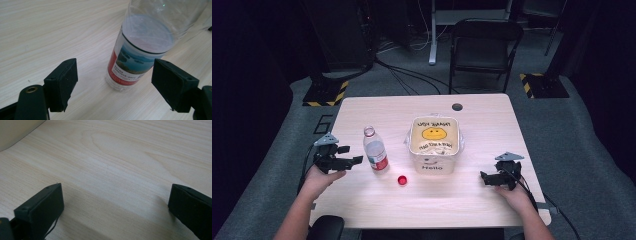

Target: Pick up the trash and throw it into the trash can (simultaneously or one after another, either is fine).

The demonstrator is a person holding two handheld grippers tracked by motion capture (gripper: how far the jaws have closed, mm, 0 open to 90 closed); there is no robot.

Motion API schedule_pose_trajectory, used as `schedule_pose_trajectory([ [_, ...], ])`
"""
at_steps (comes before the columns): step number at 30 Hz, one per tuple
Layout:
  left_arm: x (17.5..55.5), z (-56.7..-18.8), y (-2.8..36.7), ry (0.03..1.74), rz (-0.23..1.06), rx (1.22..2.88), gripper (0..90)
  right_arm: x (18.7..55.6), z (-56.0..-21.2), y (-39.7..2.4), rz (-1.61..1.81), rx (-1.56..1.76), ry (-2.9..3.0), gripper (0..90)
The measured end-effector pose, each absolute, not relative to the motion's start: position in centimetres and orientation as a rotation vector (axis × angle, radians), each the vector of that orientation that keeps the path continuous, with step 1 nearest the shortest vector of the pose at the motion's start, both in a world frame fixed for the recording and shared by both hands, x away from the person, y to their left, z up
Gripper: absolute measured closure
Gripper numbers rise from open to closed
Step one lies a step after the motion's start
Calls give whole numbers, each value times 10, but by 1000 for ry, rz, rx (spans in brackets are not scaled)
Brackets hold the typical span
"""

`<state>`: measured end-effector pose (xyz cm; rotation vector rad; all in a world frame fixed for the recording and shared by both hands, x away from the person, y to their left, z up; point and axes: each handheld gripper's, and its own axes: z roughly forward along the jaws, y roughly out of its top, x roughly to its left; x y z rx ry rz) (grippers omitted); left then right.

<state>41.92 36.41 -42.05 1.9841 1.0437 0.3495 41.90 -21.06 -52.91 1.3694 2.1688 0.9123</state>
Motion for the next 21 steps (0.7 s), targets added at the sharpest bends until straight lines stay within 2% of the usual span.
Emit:
schedule_pose_trajectory([
  [12, 414, -400, 353, 971, 328, 2018, 296, 419, -529, -211, 912, 1369, 2169, 0],
  [21, 416, -393, 348, 943, 302, 2009, 264, 419, -529, -211, 912, 1370, 2169, 0],
])
